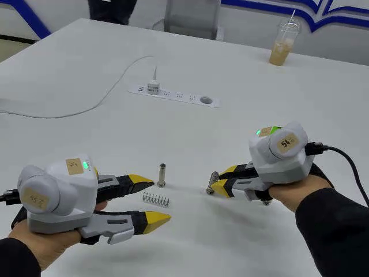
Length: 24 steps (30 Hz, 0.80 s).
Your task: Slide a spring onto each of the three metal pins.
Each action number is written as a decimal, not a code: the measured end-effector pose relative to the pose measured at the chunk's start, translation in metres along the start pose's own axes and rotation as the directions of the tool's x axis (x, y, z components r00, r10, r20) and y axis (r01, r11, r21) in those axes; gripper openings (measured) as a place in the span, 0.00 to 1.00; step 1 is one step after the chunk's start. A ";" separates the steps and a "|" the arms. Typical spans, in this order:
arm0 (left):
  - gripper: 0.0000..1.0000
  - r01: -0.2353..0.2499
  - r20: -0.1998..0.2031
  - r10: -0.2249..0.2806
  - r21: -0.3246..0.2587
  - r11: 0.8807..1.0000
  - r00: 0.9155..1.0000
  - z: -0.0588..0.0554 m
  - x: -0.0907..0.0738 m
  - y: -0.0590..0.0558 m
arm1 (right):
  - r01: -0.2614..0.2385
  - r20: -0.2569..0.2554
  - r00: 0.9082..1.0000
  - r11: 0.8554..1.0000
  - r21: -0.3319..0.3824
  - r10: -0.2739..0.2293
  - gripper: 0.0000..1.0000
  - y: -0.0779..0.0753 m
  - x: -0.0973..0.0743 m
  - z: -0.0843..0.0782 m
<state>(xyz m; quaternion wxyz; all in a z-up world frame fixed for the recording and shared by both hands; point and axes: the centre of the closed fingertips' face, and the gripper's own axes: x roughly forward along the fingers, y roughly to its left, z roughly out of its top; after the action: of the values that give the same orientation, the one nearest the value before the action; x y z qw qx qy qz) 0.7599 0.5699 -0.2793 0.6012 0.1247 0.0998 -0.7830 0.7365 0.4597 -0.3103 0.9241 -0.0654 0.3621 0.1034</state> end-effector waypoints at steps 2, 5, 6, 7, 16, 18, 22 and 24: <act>0.44 -0.001 0.000 0.001 0.000 1.000 1.000 0.000 0.000 0.001 | 0.000 -0.004 1.000 1.000 0.002 0.000 0.15 0.002 -0.002 -0.003; 0.44 -0.003 -0.002 0.003 0.002 1.000 1.000 -0.001 -0.001 0.002 | -0.006 -0.009 1.000 1.000 0.003 0.006 0.15 0.008 -0.003 -0.008; 0.44 -0.004 -0.001 0.004 0.001 1.000 1.000 -0.001 -0.001 0.002 | -0.011 -0.010 1.000 1.000 0.001 0.011 0.16 0.011 -0.004 -0.008; 0.44 -0.004 -0.001 0.004 0.001 1.000 1.000 -0.001 -0.001 0.002 | -0.014 -0.010 1.000 1.000 0.000 0.014 0.16 0.013 -0.004 -0.008; 0.44 -0.009 0.000 0.009 0.004 1.000 1.000 0.000 -0.001 0.002 | -0.066 -0.003 0.998 0.997 -0.028 0.066 0.16 0.039 0.008 0.000; 0.44 -0.010 0.000 0.010 0.004 1.000 1.000 0.000 -0.002 0.003 | -0.077 -0.001 0.997 0.996 -0.036 0.077 0.15 0.044 0.010 0.003; 0.44 -0.014 -0.003 0.014 0.004 1.000 1.000 -0.001 -0.004 0.003 | -0.106 0.003 0.994 0.993 -0.056 0.106 0.16 0.054 0.019 0.012; 0.44 -0.015 -0.002 0.015 0.003 1.000 1.000 -0.001 -0.004 0.003 | -0.121 0.002 0.993 0.990 -0.067 0.121 0.16 0.059 0.024 0.015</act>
<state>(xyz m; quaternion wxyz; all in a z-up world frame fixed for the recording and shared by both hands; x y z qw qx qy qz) 0.7642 0.5733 -0.2792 0.6066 0.1272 0.0986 -0.7786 0.7497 0.5231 -0.3183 0.9145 -0.0740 0.3589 0.1714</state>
